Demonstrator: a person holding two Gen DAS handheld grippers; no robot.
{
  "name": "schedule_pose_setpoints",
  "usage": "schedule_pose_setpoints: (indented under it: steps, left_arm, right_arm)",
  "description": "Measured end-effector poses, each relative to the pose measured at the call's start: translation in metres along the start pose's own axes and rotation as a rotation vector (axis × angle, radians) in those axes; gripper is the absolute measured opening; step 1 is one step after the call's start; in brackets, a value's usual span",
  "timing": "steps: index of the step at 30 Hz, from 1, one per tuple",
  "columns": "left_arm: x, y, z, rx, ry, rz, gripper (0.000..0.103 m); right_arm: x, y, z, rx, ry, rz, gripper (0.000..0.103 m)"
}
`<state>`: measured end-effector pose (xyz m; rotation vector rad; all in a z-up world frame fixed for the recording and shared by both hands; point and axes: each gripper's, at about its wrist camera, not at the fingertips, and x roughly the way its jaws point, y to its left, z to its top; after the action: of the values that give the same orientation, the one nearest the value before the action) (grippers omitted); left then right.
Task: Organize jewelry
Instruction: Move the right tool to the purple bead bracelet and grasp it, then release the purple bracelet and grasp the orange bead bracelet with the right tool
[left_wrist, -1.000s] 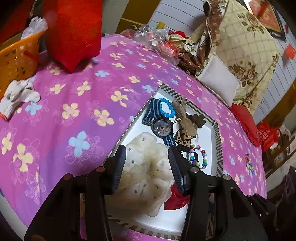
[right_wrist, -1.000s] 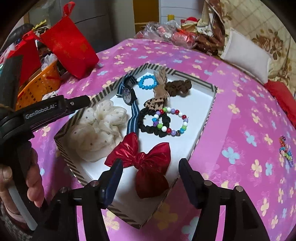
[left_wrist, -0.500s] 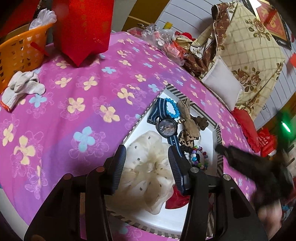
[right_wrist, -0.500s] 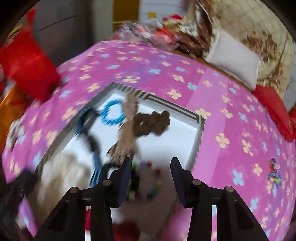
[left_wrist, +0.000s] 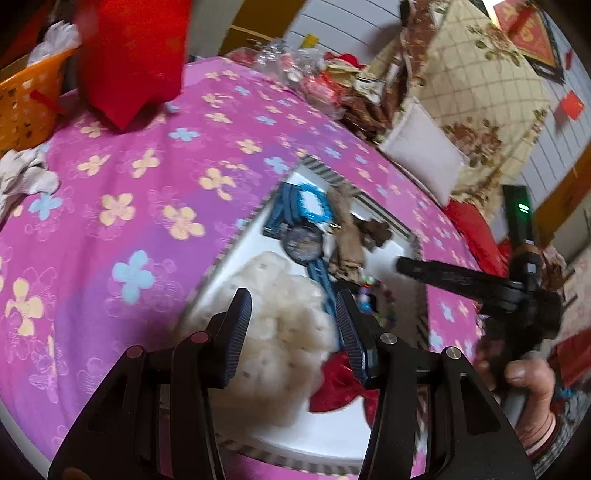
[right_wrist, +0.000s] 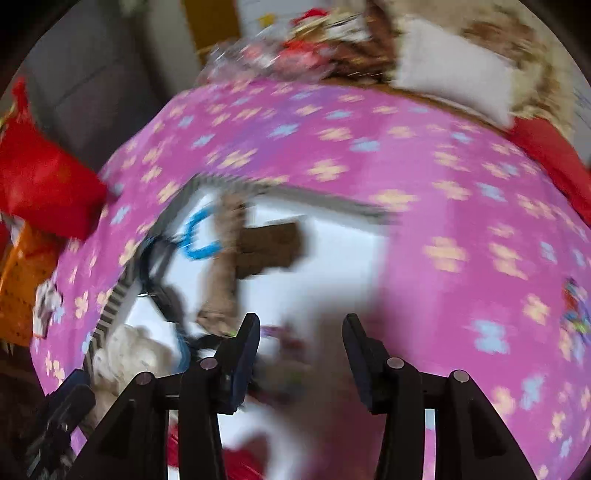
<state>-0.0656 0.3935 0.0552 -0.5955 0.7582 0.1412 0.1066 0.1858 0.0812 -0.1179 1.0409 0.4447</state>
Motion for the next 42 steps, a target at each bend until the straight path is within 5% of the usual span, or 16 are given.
schedule_pose_setpoints:
  steps: [4,10,16,25,29,38,42]
  left_arm:
    - [0.002,-0.022,-0.011,0.03,0.059,-0.11,0.053]
    - [-0.007,-0.086,-0.042,0.205,0.049,-0.243,0.056]
    - [0.005,-0.129,-0.073,0.364,0.099,-0.316,0.056]
    - [0.026,-0.127,-0.08,0.344,0.177,-0.306,0.056]
    - [0.028,-0.126,-0.08,0.338,0.184,-0.292,0.056]
    - [0.016,-0.137,-0.085,0.4,0.138,-0.279,0.056]
    - [0.013,-0.141,-0.09,0.427,0.131,-0.279,0.056]
  right_arm:
    - [-0.04,-0.099,-0.017,0.117,-0.054,-0.13,0.046]
    - [-0.06,-0.266,-0.044,0.355,-0.045,-0.384,0.046]
    - [-0.047,-0.348,-0.044,0.521,-0.036,-0.364,0.044]
    - [0.01,-0.336,-0.013,0.436,-0.001,-0.378,0.029]
    - [0.011,-0.313,-0.021,0.407,0.026,-0.284,0.023]
    - [-0.027,-0.213,-0.113,0.236,0.159,0.025,0.023]
    - [-0.059,-0.206,-0.146,0.224,0.131,0.036,0.032]
